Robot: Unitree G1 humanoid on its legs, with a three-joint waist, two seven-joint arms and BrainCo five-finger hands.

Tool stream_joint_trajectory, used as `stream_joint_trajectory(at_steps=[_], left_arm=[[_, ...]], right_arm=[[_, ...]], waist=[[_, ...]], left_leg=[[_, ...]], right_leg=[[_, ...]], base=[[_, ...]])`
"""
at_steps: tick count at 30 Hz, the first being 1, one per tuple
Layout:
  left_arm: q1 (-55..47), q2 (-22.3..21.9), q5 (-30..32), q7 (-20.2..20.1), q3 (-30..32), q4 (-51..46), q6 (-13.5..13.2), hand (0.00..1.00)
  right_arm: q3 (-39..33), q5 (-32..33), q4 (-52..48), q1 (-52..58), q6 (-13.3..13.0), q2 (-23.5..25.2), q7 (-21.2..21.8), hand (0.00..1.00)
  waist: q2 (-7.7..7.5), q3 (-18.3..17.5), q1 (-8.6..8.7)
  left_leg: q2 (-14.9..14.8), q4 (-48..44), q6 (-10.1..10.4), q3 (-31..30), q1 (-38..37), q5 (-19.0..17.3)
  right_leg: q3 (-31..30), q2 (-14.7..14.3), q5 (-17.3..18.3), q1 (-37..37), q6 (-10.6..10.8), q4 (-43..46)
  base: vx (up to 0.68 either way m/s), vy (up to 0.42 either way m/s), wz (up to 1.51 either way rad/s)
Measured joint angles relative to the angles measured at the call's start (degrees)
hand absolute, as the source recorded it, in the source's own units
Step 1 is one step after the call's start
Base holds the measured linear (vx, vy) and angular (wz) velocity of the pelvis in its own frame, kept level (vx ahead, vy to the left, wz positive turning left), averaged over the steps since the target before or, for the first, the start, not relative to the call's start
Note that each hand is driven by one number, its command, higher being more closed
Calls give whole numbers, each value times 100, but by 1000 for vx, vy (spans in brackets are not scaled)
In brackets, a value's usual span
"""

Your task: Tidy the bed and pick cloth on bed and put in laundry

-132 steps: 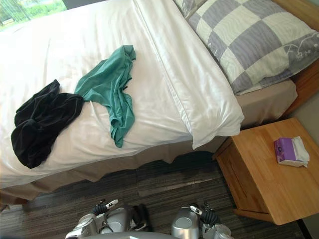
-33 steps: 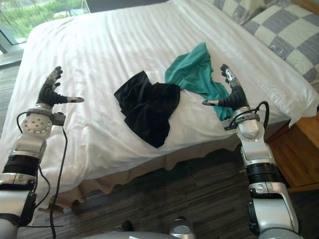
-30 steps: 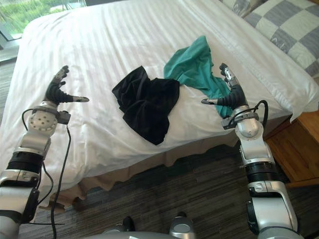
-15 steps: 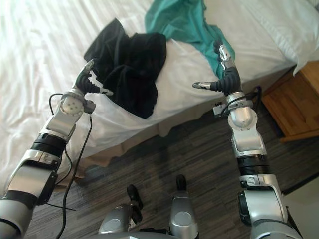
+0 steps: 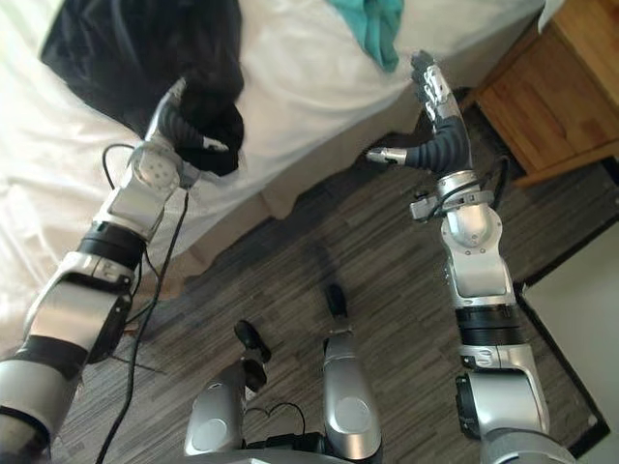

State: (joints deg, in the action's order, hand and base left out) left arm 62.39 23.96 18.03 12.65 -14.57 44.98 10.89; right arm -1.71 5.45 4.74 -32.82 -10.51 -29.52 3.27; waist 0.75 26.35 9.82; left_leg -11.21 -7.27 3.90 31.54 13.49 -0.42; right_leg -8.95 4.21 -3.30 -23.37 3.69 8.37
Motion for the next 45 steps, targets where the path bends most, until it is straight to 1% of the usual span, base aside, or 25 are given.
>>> stream_joint_trajectory(at_steps=[2, 4, 6, 8, 11, 13, 14, 15, 16, 17, 19, 20, 22, 25, 26, 28, 29, 32, 33, 35, 38, 40, 42, 44, 45], left_arm=[[132, -12, 671, 133, 0, 30, 297, 100], [275, 11, 1646, 120, 0, 0, 764, 100], [373, 87, 1978, 82, -6, -10, 1033, 100], [396, 281, 1977, -61, -9, -57, 1108, 100], [266, 526, 1923, -173, -32, -128, 778, 100], [-175, 612, 1289, -150, -81, -481, 203, 100], [-364, 596, 1104, -172, -90, -642, 37, 100], [-875, 561, 780, -321, -122, -998, -301, 100], [-1351, 566, 592, -438, -123, -1317, -506, 100], [-2182, 620, 245, -618, -97, -1876, -764, 100], [-2895, 682, -65, -741, -35, -2207, -920, 100], [-3668, 686, -477, -903, 216, -2355, -1050, 100], [-4290, 632, -869, -1102, 461, -2349, -1146, 100], [-5059, 323, -1201, -1287, 606, -2339, -1367, 100], [-5244, 252, -1308, -1294, 613, -2332, -1400, 100], [-5921, -76, -1637, -1370, 770, -2208, -1537, 100], [-6064, -149, -1718, -1395, 857, -2144, -1585, 100], [-6633, -318, -1867, -1539, 1145, -1932, -1755, 100], [-6852, -334, -1864, -1640, 1145, -1892, -1841, 100], [-6990, -398, -1859, -1693, 1141, -1894, -1891, 100], [-7244, -615, -1872, -1734, 1151, -1898, -1878, 100], [-7369, -749, -1924, -1755, 1147, -1898, -1770, 100], [-7466, -826, -1961, -1888, 1112, -1893, -1616, 100], [-7533, -946, -1977, -2036, 977, -1737, -1334, 100], [-7533, -966, -1980, -2045, 967, -1673, -1319, 100]], right_arm=[[-3, 43, -370, -5, 1, -1, 85, 0], [-3, 147, -791, -49, -11, -1, 274, 0], [7, 238, -955, -66, -37, -2, 399, 0], [4, 257, -1106, -64, -87, -22, 482, 0], [-3, 349, -1289, 22, -192, -81, 564, 0], [-41, 399, -1312, 490, -236, -79, 566, 0], [-57, 394, -1296, 653, -223, -77, 554, 0], [-122, 332, -1289, 1013, -174, -75, 493, 0], [-217, 249, -1295, 1253, -147, -77, 441, 0], [-499, 138, -1332, 1617, -114, -77, 277, 0], [-750, 51, -1343, 1873, -101, -79, 131, 0], [-982, -156, -1231, 2081, -23, -80, -64, 0], [-1153, -418, -794, 2167, 142, -89, -217, 0], [-1418, -909, -2, 2198, 562, -105, -459, 0], [-1446, -972, 106, 2229, 635, -107, -479, 0], [-1615, -1188, 535, 2417, 728, -141, -481, 0], [-1625, -1263, 661, 2421, 734, -161, -472, 0], [-1635, -1526, 1218, 2409, 744, -272, -405, 0], [-1679, -1708, 1572, 2374, 780, -321, -372, 0], [-1765, -1814, 1935, 2355, 856, -372, -363, 0], [-1771, -1814, 2647, 2027, 912, -718, -440, 0], [-1792, -1815, 2890, 1661, 900, -1077, -544, 0], [-1845, -1820, 3024, 1340, 879, -1379, -603, 0], [-1849, -1819, 3357, 665, 841, -1941, -631, 0], [-1845, -1819, 3417, 576, 832, -1996, -634, 0]], waist=[[-48, 24, 26], [-93, 48, 13], [-108, 57, 13], [-120, 63, 25], [-121, 63, 7], [-115, 63, 27], [-114, 64, 46], [-115, 64, 67], [-119, 61, 63], [-146, 27, -14], [-175, -137, -109], [-171, -288, -202], [-170, -312, -317], [-177, -361, -353], [-188, -432, -348], [-197, -800, -405], [-198, -852, -436], [-137, -1084, -521], [-124, -1147, -572], [-133, -1204, -617], [-159, -1302, -710], [-138, -1298, -739], [-76, -1316, -757], [113, -1244, -757], [137, -1223, -756]], left_leg=[[-114, -134, 28, 103, 156, -67], [-287, -453, 59, 213, 370, -226], [-405, -662, 75, 261, 452, -352], [-515, -830, 82, 284, 499, -471], [-557, -981, 63, 342, 507, -570], [-587, -1061, 9, 508, 395, -553], [-614, -1114, -42, 648, 346, -520], [-637, -1193, -124, 798, 191, -475], [-602, -1182, -154, 820, -27, -483], [-432, -1078, -178, 724, -330, -482], [-249, -966, -184, 621, -399, -477], [-66, -788, -231, 472, -446, -444], [77, -681, -265, 192, -558, -397], [324, -565, -298, -334, -811, -377], [370, -532, -301, -417, -845, -376], [507, -373, -344, -652, -926, -347], [520, -315, -351, -684, -980, -337], [492, 54, -352, -827, -1158, -233], [481, 372, -346, -892, -1296, -63], [481, 697, -326, -960, -1436, 140], [461, 967, -263, -994, -1452, 305], [464, 1060, -274, -975, -1433, 408], [458, 1134, -247, -986, -1406, 469], [459, 1116, -256, -1005, -1234, 544], [462, 1118, -254, -1004, -1221, 555]], right_leg=[[-59, -31, -8, -192, 0, 51], [-132, -114, -34, -381, 6, 91], [-146, -169, -33, -435, 6, 130], [-144, -213, -23, -446, 0, 161], [-105, -187, 27, -435, 5, 264], [180, -51, 171, -237, 16, 424], [316, 7, 225, -131, 18, 471], [575, 118, 357, 168, 25, 568], [774, 207, 496, 400, 21, 681], [1017, 386, 786, 692, 48, 962], [1174, 535, 1036, 753, 82, 1168], [1322, 693, 1214, 836, 95, 1331], [1576, 829, 1305, 1051, 112, 1466], [1730, 1071, 1381, 1286, 129, 2091], [1678, 1103, 1381, 1293, 129, 2211], [1585, 1183, 1370, 1435, 124, 2194], [1570, 1176, 1356, 1517, 128, 2123], [1311, 913, 1097, 1875, 139, 1569], [1213, 813, 929, 1978, 188, 1405], [1223, 746, 836, 1975, 206, 1415], [1219, 638, 782, 2083, 209, 1129], [1237, 597, 782, 2196, 210, 807], [1298, 595, 786, 2250, 212, 625], [1377, 589, 812, 2175, 222, 525], [1394, 589, 822, 2166, 233, 524]], base=[[19, -47, -26], [24, -44, -31], [13, -50, -22], [8, -37, -14], [12, 0, 1], [41, 16, 48], [61, 34, 94], [67, 46, 99], [100, 81, 130], [83, 59, 102], [57, 18, 88], [63, -7, 83], [65, -32, 92], [38, -34, 80], [53, -51, 71], [83, -64, 51], [71, -59, 20], [2, -41, 13], [11, -35, 21], [-1, -44, 26], [-6, -67, 9], [-39, -89, -5], [-31, -81, 5], [-39, -92, 9], [-55, -80, 7]])
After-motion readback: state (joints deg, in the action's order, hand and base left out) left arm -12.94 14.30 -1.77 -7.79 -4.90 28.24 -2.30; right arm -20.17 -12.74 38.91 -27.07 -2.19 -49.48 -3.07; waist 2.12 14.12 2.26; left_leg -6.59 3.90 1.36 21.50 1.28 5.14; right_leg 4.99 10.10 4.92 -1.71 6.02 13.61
